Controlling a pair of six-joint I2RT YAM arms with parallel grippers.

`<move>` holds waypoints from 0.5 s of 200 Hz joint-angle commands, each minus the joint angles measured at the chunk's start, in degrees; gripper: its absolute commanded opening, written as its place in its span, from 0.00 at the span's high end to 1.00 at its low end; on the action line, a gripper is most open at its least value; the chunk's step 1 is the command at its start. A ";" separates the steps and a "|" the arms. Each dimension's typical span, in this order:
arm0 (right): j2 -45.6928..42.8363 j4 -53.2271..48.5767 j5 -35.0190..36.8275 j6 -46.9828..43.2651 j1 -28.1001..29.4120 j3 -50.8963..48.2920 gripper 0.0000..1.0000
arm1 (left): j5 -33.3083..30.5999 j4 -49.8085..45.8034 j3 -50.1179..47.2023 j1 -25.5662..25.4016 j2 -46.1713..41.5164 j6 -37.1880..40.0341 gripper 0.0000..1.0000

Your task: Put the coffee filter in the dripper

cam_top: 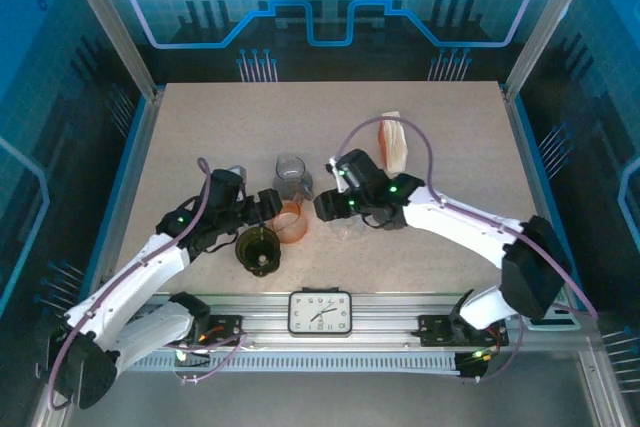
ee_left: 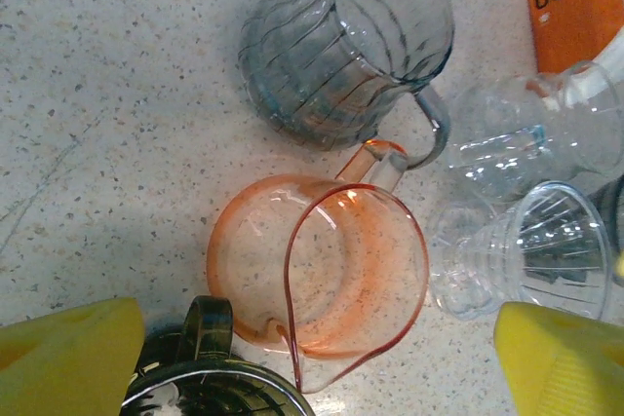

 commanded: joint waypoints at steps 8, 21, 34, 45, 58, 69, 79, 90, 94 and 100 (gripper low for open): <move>6.56 1.45 0.52 0.14 2.82 4.95 0.37 | -1.52 -2.31 1.09 0.23 -3.77 -0.74 0.01; 9.17 1.90 0.61 0.44 3.69 6.84 0.37 | -1.59 -2.74 0.86 0.28 -4.83 -0.91 0.01; 11.62 2.13 1.09 1.15 4.27 8.45 0.37 | -1.62 -3.08 0.66 0.25 -5.60 -1.08 0.01; 13.46 2.05 1.37 1.92 4.48 9.85 0.37 | -1.40 -3.26 0.48 0.33 -6.18 -1.13 0.01; 15.35 1.97 1.56 2.66 4.71 11.08 0.38 | -1.35 -3.36 0.33 0.38 -6.68 -1.20 0.01; 16.79 1.58 1.94 3.33 4.78 12.14 0.39 | -1.22 -3.45 0.10 0.34 -6.87 -1.18 0.01; 18.01 0.82 2.19 3.61 4.94 13.21 0.41 | -1.18 -3.45 -0.04 0.39 -7.09 -1.14 0.01; 19.53 -0.32 2.44 3.66 5.02 14.39 0.44 | -1.10 -3.54 -0.07 0.41 -7.22 -1.01 0.01; 19.97 -0.75 2.57 3.66 5.05 14.78 0.45 | -1.18 -3.62 -0.10 0.43 -7.26 -1.02 0.01; 20.54 -1.38 2.91 3.66 5.11 15.31 0.46 | -1.15 -3.69 -0.19 0.50 -7.39 -0.94 0.01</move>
